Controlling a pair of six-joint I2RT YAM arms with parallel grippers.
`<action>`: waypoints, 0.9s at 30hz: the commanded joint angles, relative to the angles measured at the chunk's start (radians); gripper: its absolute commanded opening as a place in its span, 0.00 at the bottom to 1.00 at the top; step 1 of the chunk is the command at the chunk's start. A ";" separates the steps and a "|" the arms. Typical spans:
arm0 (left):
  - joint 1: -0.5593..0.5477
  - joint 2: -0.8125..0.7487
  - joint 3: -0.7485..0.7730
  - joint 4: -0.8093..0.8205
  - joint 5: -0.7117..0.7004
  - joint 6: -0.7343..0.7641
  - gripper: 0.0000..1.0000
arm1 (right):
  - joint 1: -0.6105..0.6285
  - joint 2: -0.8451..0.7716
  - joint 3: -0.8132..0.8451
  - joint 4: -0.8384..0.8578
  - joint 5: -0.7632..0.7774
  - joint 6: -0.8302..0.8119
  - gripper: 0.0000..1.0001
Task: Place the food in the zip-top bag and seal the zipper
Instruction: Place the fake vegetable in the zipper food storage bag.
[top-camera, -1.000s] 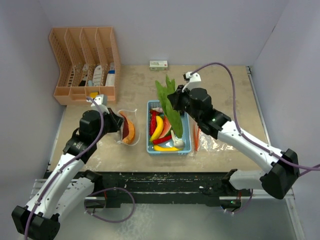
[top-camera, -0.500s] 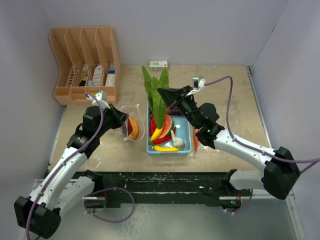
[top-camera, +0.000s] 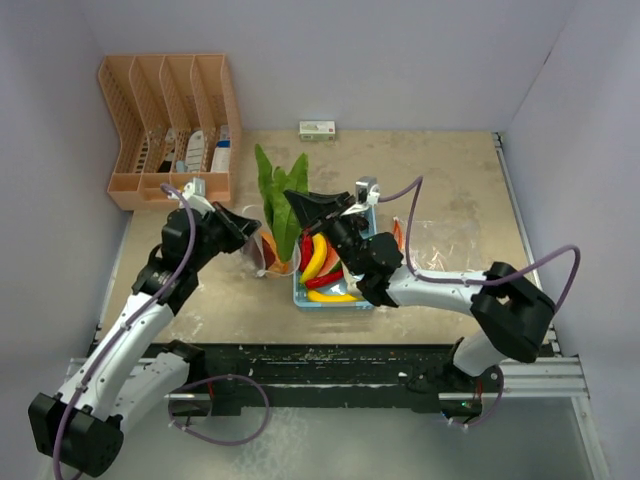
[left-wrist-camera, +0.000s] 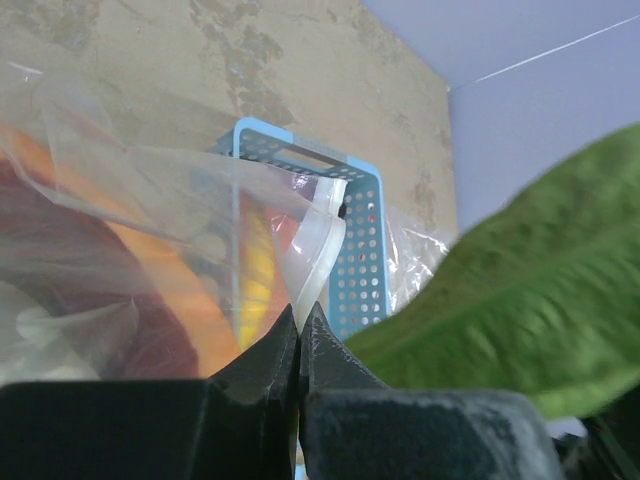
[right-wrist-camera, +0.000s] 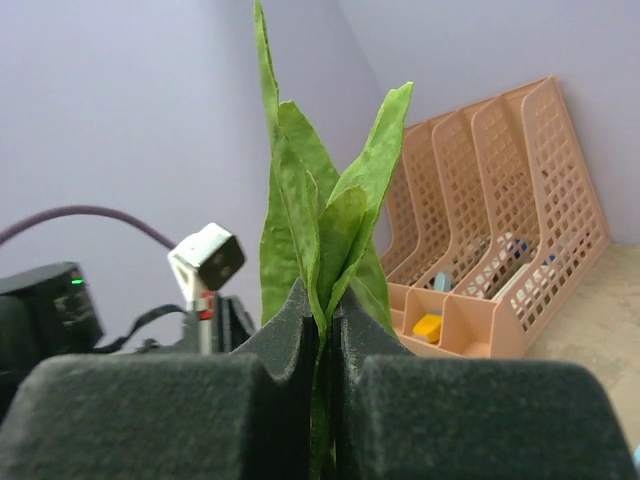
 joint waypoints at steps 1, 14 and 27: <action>0.008 -0.072 0.007 0.064 0.036 -0.114 0.00 | 0.000 0.055 0.047 0.255 0.069 -0.053 0.00; 0.013 -0.189 -0.192 0.125 0.048 -0.289 0.00 | 0.008 0.204 0.081 0.354 0.077 -0.013 0.00; 0.013 -0.174 -0.214 0.182 0.066 -0.358 0.00 | 0.069 0.276 0.042 0.425 0.155 -0.059 0.00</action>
